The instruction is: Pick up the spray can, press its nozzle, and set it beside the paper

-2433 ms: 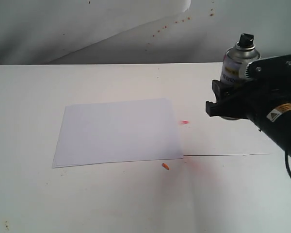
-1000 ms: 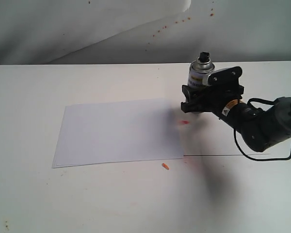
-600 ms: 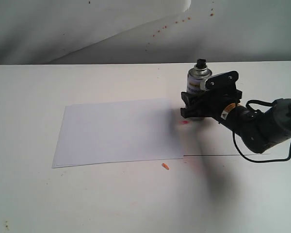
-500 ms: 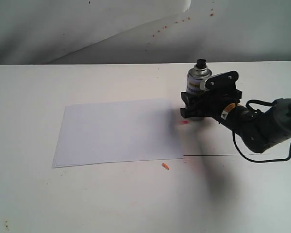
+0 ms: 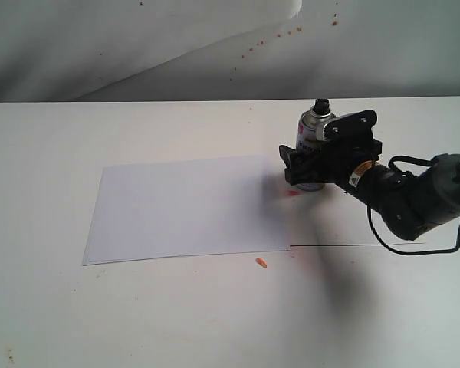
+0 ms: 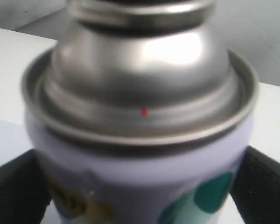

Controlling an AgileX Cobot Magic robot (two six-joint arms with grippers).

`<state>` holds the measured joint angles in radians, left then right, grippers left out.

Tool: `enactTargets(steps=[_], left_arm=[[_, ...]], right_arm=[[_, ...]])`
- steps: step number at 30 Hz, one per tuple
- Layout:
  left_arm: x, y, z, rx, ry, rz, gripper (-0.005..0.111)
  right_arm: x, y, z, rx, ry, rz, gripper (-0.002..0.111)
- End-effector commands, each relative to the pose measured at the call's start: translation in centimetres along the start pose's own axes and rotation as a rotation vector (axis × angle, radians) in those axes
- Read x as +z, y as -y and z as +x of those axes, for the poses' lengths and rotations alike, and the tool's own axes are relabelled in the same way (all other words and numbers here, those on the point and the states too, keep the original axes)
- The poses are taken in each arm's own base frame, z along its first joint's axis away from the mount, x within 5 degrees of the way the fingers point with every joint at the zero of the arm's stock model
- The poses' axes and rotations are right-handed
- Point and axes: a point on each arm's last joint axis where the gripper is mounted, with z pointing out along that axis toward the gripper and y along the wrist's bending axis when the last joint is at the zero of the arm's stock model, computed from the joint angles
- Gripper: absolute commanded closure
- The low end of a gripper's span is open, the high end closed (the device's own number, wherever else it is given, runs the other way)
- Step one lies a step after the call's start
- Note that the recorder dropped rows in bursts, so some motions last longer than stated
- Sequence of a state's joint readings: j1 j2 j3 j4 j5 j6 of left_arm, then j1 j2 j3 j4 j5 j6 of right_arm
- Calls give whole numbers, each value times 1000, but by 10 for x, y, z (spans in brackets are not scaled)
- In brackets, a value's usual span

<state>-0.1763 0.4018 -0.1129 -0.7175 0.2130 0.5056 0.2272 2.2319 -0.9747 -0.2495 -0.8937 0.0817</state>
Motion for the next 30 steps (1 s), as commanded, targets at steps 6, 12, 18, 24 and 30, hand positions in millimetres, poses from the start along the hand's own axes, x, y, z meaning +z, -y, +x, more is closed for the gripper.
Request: enactTargets(steps=[6, 12, 18, 24, 30], left_arm=[[-1, 0, 0, -7, 12, -1, 107], [-1, 0, 0, -5, 12, -1, 107], [-1, 0, 0, -5, 12, -1, 107], [-1, 0, 0, -8, 12, -1, 107], [-1, 0, 0, -8, 13, -2, 107]], right_arm=[[-14, 0, -51, -90, 40, -33, 22], [-39, 1, -112, -135, 163, -12, 22], [-82, -1, -173, -147, 218, 32, 25], [-129, 1, -211, -63, 160, 103, 80], [-171, -1, -237, -1, 169, 150, 108]])
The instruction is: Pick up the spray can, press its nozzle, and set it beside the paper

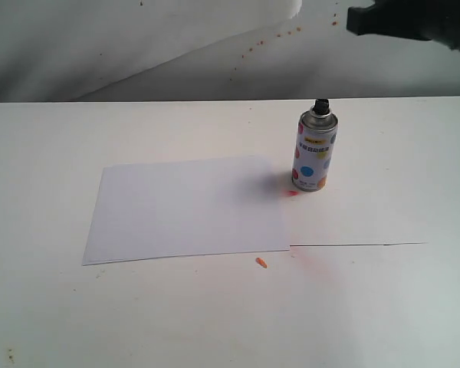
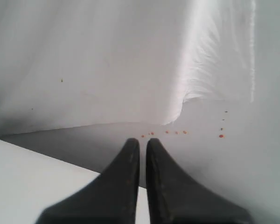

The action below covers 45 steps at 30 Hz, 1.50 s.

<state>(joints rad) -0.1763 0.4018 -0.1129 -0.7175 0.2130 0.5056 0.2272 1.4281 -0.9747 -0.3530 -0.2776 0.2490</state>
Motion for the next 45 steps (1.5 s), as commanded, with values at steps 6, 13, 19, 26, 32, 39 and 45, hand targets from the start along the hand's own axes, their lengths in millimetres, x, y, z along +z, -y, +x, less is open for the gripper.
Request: enactTargets(steps=[6, 13, 19, 26, 32, 39, 45], left_arm=[[-1, 0, 0, -3, 13, -2, 107], [-1, 0, 0, -3, 13, -2, 107], [-1, 0, 0, -3, 13, -2, 107], [-1, 0, 0, -1, 13, -2, 107], [-1, 0, 0, -3, 13, -2, 107], [-1, 0, 0, -3, 13, -2, 107], [-1, 0, 0, -1, 13, -2, 107]], right_arm=[[-61, 2, -19, 103, -5, 57, 108], [-103, -3, -11, 252, 56, 53, 108], [-124, -2, -21, 325, 93, 71, 108], [-124, -2, -21, 193, 89, 74, 108], [-183, 17, -21, 252, 124, 249, 108], [-246, 13, 59, 223, 158, 479, 108], [-248, 6, 112, 184, 48, 485, 108]])
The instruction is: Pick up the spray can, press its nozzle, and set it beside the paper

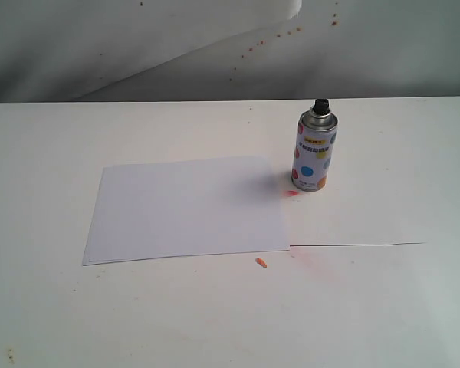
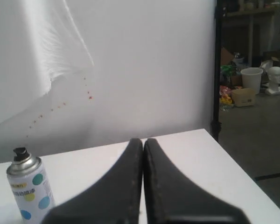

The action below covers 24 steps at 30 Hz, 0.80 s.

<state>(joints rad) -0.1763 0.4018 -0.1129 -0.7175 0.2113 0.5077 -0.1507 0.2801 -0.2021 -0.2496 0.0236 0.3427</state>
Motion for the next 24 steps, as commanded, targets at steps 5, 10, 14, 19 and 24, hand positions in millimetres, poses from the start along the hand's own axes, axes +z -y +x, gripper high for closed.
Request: enactTargets(steps=[5, 10, 14, 19, 24], left_arm=[[-1, 0, 0, -5, 12, -1, 107], [-1, 0, 0, -5, 12, -1, 107], [-1, 0, 0, -3, 12, -1, 107], [-1, 0, 0, -3, 12, -1, 107], [-1, 0, 0, -3, 12, -1, 107]], right_arm=[[0, 2, 22, -17, -49, 9, 108], [-1, 3, 29, 22, -58, 9, 108], [-5, 4, 46, 26, -46, 2, 108], [-11, 5, 54, 27, -19, -1, 108], [-16, 6, 58, -17, -44, 9, 108]])
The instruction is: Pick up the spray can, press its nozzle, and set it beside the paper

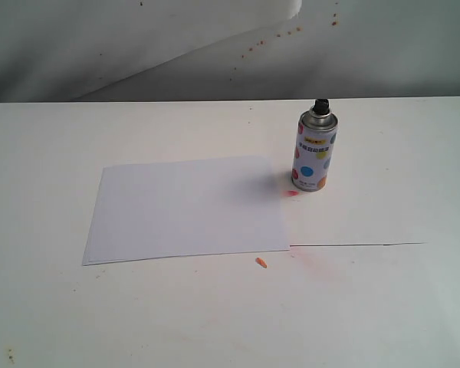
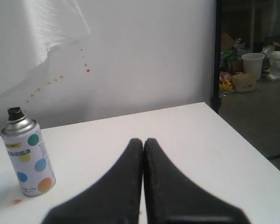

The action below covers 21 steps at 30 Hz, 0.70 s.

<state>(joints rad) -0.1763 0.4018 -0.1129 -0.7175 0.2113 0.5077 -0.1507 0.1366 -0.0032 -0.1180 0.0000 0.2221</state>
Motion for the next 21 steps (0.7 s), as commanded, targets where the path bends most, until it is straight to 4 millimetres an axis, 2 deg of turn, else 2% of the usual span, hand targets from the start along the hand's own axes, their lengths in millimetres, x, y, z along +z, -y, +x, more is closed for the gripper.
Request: enactTargets(steps=[1, 9, 21], left_arm=[[-1, 0, 0, -5, 12, -1, 107], [-1, 0, 0, -6, 12, -1, 107], [-1, 0, 0, -3, 12, -1, 107]], right_arm=[[-5, 1, 4, -34, -21, 13, 108], [-13, 2, 24, -62, -209, 16, 108], [-13, 2, 25, -134, -215, -2, 108]])
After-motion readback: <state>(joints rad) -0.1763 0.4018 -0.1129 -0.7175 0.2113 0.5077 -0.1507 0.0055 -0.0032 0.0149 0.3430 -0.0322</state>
